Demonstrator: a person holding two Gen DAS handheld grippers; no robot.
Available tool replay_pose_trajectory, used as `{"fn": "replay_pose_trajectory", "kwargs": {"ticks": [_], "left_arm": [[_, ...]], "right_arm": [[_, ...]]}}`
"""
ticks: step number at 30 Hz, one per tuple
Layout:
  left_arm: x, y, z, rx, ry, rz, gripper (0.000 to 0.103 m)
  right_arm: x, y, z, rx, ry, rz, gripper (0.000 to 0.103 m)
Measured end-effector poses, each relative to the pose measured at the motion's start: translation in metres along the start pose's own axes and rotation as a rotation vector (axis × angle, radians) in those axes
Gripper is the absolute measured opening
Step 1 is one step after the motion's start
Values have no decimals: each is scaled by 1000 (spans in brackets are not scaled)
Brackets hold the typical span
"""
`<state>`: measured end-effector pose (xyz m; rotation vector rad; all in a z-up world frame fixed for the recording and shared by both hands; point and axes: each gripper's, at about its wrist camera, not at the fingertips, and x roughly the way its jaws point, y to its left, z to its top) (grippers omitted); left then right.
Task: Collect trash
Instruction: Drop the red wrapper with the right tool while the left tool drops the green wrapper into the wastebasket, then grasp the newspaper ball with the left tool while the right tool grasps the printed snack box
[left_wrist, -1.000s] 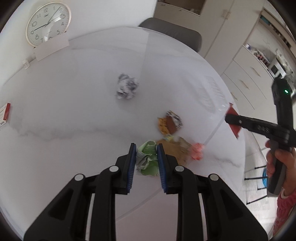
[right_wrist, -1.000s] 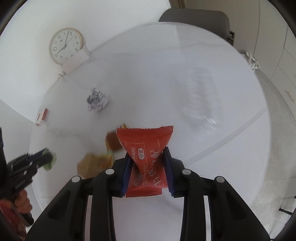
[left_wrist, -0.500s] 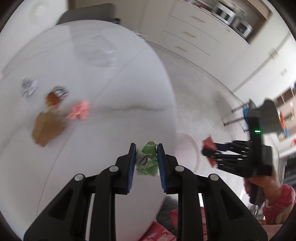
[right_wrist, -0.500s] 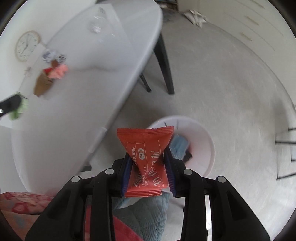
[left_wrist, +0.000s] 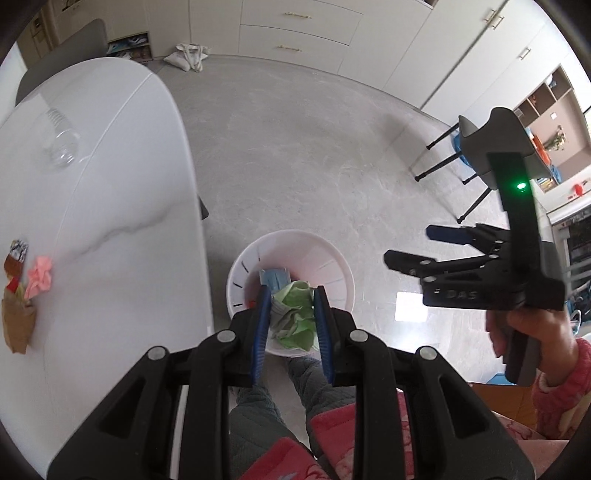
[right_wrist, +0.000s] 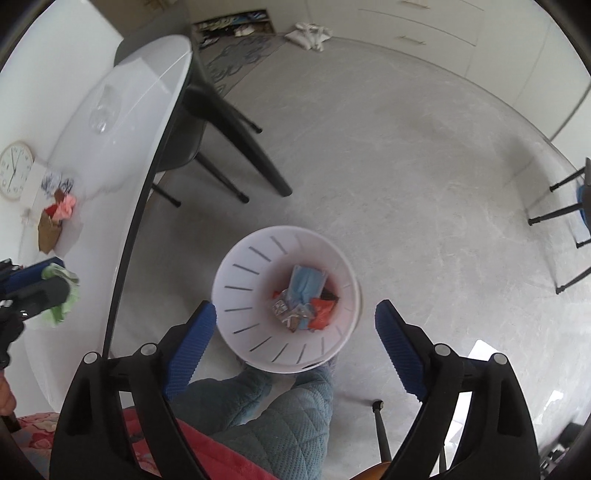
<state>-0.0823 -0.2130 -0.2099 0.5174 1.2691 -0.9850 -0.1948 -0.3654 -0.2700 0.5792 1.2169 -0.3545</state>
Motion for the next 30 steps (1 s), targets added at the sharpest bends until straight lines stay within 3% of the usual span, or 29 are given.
{"fn": "replay_pose_trajectory", "kwargs": {"ticks": [2,4,6,9,15,20,26,30], "left_arm": [[6,-5,5,-3,11,-19,26],[7,-13,8,-9,5,-27,45],[2,-16,8,1,-16,-11,77],[-9,-26,9,33,-63,-5,91],[-19,-23,8,38,-94,24,95],[-24,-5,3,-34,-101,44,95],[-45,44,-14,-172,-147,105,95],[-68,96,-36,-303,-192,175,95]], "right_arm": [[-12,-10,0,13,-20,-8,90],[-24,-19,2,19,-40,-12,91],[-32,-25,3,22,-58,-16,91],[-35,-29,6,25,-66,-23,91],[-35,-22,4,20,-72,-10,91],[-38,-5,7,-15,-75,4,91],[-48,47,22,-114,-102,43,93],[-47,98,39,-218,-116,76,94]]}}
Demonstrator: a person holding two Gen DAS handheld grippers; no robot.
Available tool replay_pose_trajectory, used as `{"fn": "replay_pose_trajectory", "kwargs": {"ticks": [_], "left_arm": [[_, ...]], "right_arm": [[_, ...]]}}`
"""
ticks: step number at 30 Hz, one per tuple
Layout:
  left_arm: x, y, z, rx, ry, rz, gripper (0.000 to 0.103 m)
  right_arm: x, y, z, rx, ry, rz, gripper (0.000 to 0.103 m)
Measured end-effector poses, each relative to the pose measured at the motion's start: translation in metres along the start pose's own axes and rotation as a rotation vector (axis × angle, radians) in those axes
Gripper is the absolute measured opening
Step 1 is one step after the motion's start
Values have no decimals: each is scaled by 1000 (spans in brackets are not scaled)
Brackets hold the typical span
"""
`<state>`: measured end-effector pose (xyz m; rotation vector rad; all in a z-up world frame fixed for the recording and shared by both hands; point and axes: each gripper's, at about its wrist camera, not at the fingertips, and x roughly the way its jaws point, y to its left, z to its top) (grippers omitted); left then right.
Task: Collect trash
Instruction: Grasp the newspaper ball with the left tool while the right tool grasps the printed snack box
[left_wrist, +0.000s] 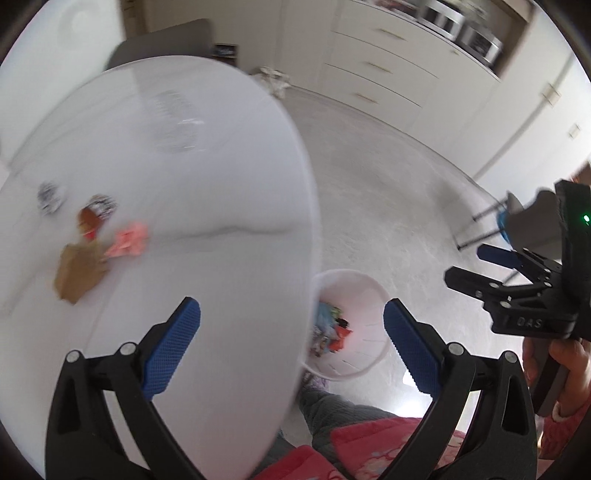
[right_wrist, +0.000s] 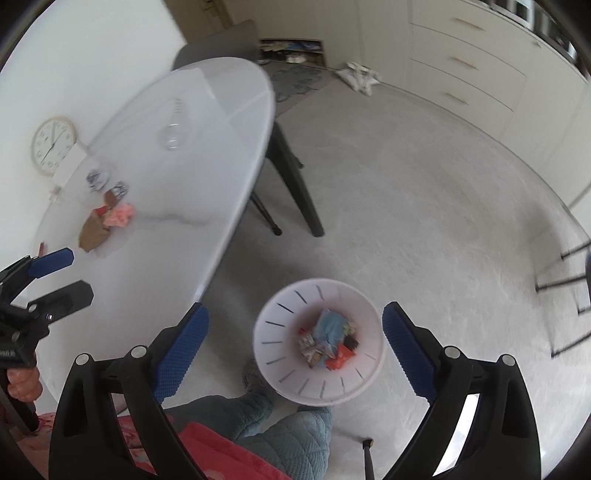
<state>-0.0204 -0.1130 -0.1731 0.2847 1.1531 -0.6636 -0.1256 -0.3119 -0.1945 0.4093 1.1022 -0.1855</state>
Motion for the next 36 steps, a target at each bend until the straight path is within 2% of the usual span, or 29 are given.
{"fn": "replay_pose_trajectory", "kwargs": {"ticks": [6,12,15,19,24,30,34,36], "left_arm": [[-27,97,-3,-213,-73,113,95],[-36,180,5,-332,-104,224,95],[-32,214,13,-365,-113,256,95],[-12,261,35,-395,-108,277,95],[32,312,72,-388,-80,298,95],[94,358,110,-410,-20,297,94],[123,367,124,-376,8,328,82],[131,366,126,-356,20,337,65]], "right_arm": [[20,84,45,-168,-6,80,94],[37,163,80,-281,1,166,94],[46,195,92,-314,6,191,94],[61,232,107,-352,28,209,94],[86,264,126,-386,55,208,94],[115,276,138,-382,107,209,94],[129,277,140,-376,137,215,94],[135,278,142,-381,144,214,94]]}}
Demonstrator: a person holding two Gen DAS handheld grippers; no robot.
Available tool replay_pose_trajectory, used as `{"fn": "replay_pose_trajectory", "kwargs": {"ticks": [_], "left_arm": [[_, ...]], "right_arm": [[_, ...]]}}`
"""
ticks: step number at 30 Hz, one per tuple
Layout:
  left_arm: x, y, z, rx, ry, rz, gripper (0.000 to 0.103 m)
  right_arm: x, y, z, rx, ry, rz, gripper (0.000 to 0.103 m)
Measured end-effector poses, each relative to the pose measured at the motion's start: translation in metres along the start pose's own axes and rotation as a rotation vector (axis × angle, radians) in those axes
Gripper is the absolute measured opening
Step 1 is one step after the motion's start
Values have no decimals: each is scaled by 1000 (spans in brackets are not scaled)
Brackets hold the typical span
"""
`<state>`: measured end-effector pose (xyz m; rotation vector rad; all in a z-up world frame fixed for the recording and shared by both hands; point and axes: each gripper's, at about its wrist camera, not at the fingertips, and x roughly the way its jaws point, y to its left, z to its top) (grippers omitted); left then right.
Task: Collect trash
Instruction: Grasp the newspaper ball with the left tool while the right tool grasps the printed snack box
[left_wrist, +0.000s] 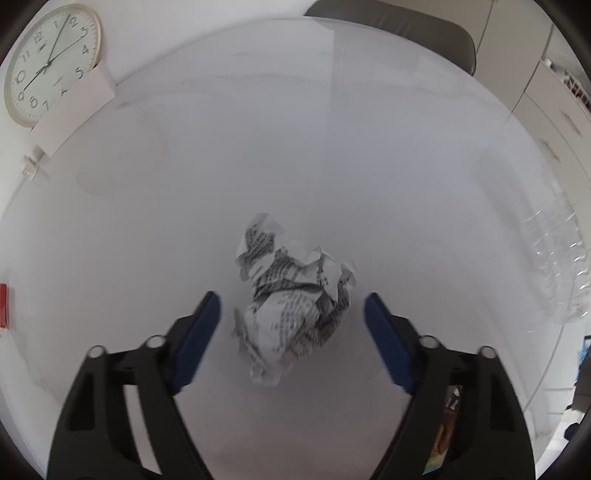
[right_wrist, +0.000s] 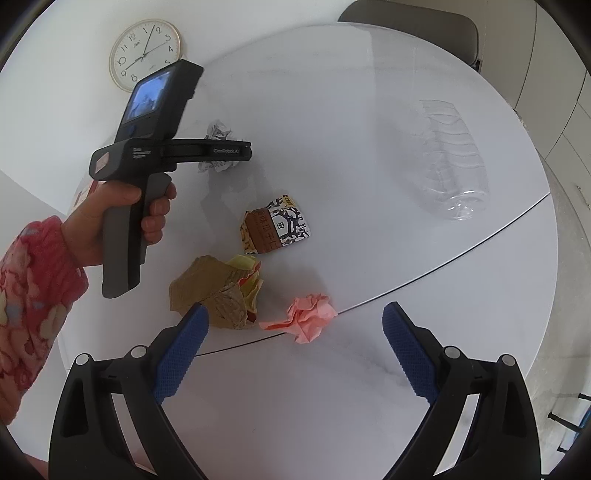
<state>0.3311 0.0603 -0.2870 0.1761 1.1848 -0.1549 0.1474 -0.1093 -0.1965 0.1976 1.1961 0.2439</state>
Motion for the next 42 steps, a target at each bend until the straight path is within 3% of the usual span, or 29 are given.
{"fn": "replay_pose_trajectory", "kwargs": {"ticks": [1,3,6,11,17,24,27,29,32,37,42], "left_arm": [[0,-2,-1,-6,-8,-13,64],[-1,-1,-1,-27,-19,-34,48],[-5,1,-3,-36,-23,-42,42],[-30,16,-21,-74,-54,-41,41],[-79,43,-62,-125,-93,29,41],[-112,72,-107,-252,-75,6,41],[-122,77,-124,-285,-61,-15,41],[-125,82,-130,-293,-59,-3,41],[-129,88,-137,-301,-62,14,41],[-138,87,-139,-308,-69,2,41],[-165,65,-139,-253,-107,-14,41]], "right_arm": [[2,0,2,-4,5,0,94],[7,1,8,-8,15,-3,94],[14,2,22,-7,20,7,94],[37,10,48,-55,52,15,95],[81,26,65,-122,120,2,95],[111,43,65,-186,156,-54,93],[114,51,62,-256,144,-123,84],[114,53,61,-285,132,-157,69],[111,49,63,-268,121,-156,59],[100,36,68,-200,109,-97,58],[44,15,63,-140,26,-26,58]]}}
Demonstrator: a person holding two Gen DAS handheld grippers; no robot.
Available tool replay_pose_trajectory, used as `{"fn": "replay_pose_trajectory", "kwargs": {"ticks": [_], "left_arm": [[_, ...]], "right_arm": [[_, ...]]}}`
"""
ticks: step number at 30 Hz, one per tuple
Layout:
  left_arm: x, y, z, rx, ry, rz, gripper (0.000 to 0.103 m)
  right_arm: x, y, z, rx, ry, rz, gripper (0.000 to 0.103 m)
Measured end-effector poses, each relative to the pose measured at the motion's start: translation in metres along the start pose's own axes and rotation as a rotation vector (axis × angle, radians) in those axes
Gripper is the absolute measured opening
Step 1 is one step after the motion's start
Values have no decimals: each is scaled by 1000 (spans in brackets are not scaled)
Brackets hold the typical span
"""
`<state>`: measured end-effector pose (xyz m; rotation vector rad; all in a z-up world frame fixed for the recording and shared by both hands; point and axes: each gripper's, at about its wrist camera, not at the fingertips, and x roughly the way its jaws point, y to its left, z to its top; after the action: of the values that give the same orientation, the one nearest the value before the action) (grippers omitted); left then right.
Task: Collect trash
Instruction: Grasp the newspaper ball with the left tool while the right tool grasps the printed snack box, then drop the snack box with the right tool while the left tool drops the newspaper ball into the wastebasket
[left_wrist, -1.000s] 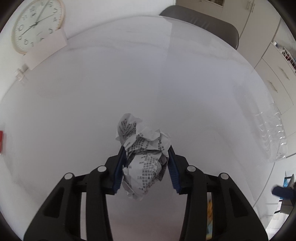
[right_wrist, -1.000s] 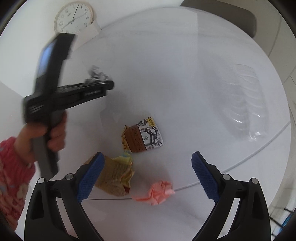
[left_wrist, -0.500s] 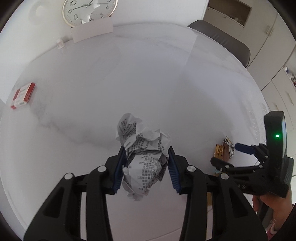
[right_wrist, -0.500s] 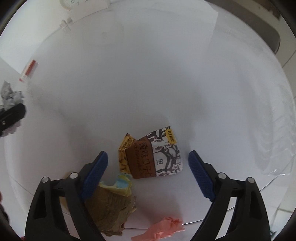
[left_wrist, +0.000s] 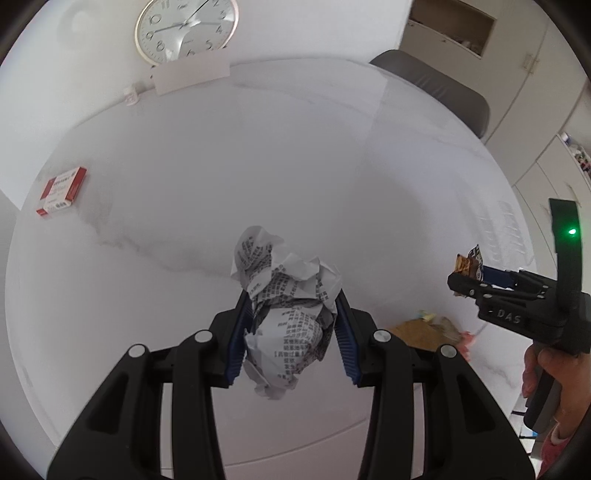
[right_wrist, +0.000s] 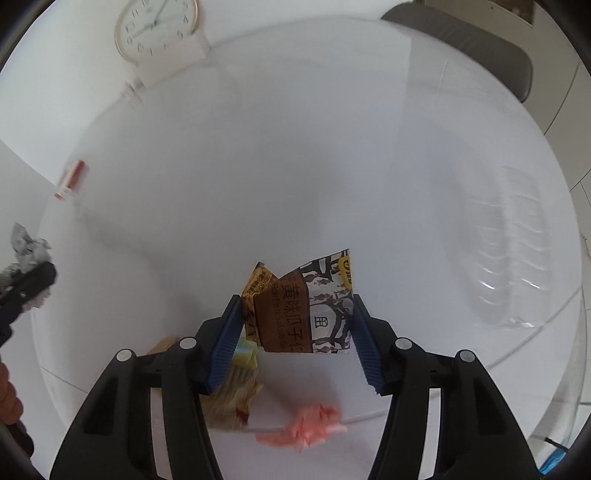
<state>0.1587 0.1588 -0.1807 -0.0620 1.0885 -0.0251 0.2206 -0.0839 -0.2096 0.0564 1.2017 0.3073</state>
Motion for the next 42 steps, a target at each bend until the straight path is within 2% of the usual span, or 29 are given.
{"fn": "replay_pose_trajectory", "kwargs": {"ticks": [4,7,12,15,18,22,27,30,32,35,42], "left_arm": [[-28,-33,-13,72,-20,-63,41],[-47,-66,-30,139,-20,-128,42],[-73,-129,-73,281,14,-251,42],[-83,-166,-99,378,39,-319,42],[-90,-196,-119,457,58,-355,42],[-96,-230,-137,557,85,-383,42],[-104,-264,-166,651,110,-398,42],[-105,-284,-182,690,138,-406,42],[-105,-294,-193,722,151,-406,43],[-101,-312,-207,770,176,-426,43],[-76,-359,-240,830,282,-453,45]], "right_arm": [[-63,-18,-38,46,-86,24,58],[-101,-39,-71,71,-119,4,58],[-153,-65,-163,165,-115,-53,59],[-156,-74,-222,260,-86,-82,60],[-154,-89,-280,376,-48,-90,60],[-139,-105,-335,479,-6,-97,60],[-109,-124,-368,533,30,-90,63],[-89,-130,-378,536,70,-93,71],[-87,-136,-384,537,91,-115,81],[-98,-147,-399,559,79,-149,89],[-159,-176,-422,585,20,-271,97]]}}
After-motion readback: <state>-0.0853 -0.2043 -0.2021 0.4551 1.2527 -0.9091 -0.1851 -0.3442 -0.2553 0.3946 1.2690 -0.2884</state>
